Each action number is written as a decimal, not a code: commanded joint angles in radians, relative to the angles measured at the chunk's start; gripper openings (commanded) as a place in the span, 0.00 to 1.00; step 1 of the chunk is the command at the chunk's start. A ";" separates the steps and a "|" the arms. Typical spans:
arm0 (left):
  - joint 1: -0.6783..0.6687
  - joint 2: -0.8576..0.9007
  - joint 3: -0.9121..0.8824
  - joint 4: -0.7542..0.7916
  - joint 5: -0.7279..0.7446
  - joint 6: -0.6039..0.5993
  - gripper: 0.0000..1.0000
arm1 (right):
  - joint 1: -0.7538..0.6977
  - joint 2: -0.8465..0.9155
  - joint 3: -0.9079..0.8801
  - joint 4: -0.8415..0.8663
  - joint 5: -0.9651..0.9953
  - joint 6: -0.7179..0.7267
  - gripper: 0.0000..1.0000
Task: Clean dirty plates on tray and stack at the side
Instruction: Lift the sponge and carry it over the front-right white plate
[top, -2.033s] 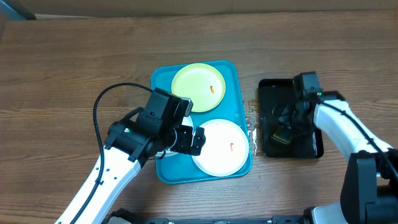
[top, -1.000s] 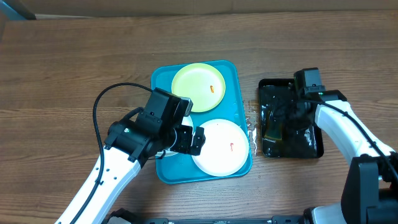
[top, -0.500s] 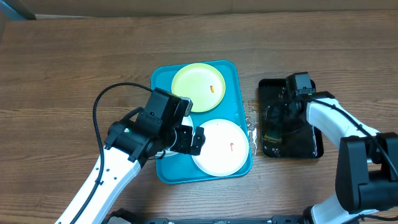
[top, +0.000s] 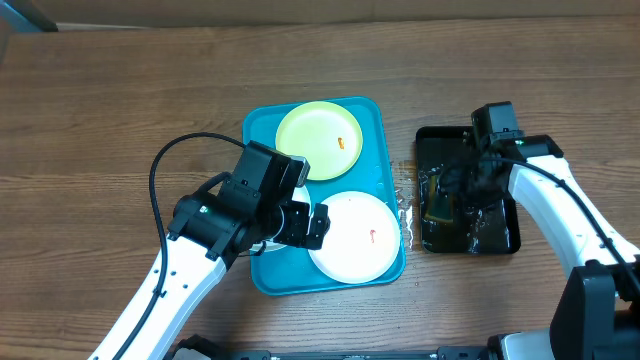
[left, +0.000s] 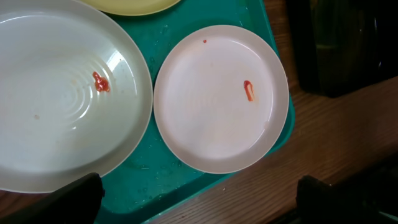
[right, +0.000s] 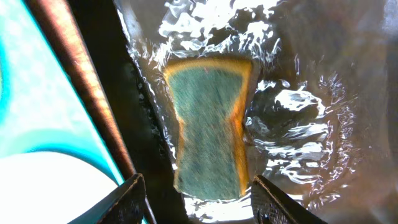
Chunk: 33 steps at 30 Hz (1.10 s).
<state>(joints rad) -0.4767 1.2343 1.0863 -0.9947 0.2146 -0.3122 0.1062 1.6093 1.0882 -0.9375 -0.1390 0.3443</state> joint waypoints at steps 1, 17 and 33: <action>-0.004 -0.017 0.024 0.005 -0.008 -0.002 1.00 | 0.019 0.007 -0.053 0.016 0.003 0.037 0.56; -0.005 -0.006 0.022 -0.013 -0.003 -0.002 1.00 | 0.028 0.004 -0.274 0.285 0.006 0.048 0.04; -0.005 0.000 -0.010 -0.093 -0.058 -0.147 0.97 | 0.027 -0.020 -0.069 0.133 0.015 0.046 0.54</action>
<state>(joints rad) -0.4767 1.2346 1.0870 -1.0920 0.2028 -0.3641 0.1333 1.6039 1.0183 -0.8207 -0.1303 0.3908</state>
